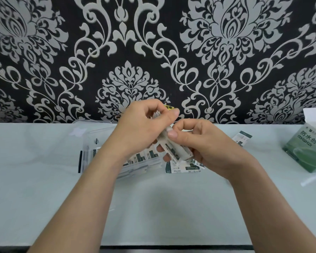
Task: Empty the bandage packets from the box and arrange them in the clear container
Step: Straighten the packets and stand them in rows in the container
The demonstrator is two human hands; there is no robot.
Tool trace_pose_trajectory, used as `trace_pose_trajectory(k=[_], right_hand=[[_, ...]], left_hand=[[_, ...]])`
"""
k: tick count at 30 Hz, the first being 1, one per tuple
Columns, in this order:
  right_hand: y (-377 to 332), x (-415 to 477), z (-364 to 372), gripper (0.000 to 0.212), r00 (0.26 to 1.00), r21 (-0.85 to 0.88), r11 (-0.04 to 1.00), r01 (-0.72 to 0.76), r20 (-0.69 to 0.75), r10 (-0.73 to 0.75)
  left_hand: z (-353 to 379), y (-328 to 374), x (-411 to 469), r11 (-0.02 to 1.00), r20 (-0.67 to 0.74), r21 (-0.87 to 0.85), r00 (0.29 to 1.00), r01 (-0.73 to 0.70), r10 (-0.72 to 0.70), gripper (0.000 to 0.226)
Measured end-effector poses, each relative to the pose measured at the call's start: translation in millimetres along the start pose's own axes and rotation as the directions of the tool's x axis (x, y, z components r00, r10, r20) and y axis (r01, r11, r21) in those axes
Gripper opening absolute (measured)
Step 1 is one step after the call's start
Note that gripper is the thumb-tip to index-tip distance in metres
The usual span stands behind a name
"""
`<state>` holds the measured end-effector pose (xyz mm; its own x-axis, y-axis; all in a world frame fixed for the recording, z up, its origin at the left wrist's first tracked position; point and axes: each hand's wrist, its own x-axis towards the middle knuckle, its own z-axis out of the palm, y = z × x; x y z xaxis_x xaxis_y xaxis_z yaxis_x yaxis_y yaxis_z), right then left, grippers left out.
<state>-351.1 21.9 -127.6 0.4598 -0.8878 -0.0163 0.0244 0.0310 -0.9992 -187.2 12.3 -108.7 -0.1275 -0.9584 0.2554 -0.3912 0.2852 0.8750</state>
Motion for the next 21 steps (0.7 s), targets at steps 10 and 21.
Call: trace_pose_trajectory(k=[10, 21], right_hand=[[1, 3, 17, 0.032, 0.999, -0.057, 0.998, -0.016, 0.046, 0.018], [2, 8, 2, 0.022, 0.999, 0.320, 0.947, -0.034, 0.020, 0.029]], left_hand=[[6, 0, 3, 0.945, -0.209, 0.319, 0.978, 0.067, 0.001, 0.045], [-17, 6, -11, 0.991, 0.303, 0.120, 0.953, -0.055, 0.017, 0.096]])
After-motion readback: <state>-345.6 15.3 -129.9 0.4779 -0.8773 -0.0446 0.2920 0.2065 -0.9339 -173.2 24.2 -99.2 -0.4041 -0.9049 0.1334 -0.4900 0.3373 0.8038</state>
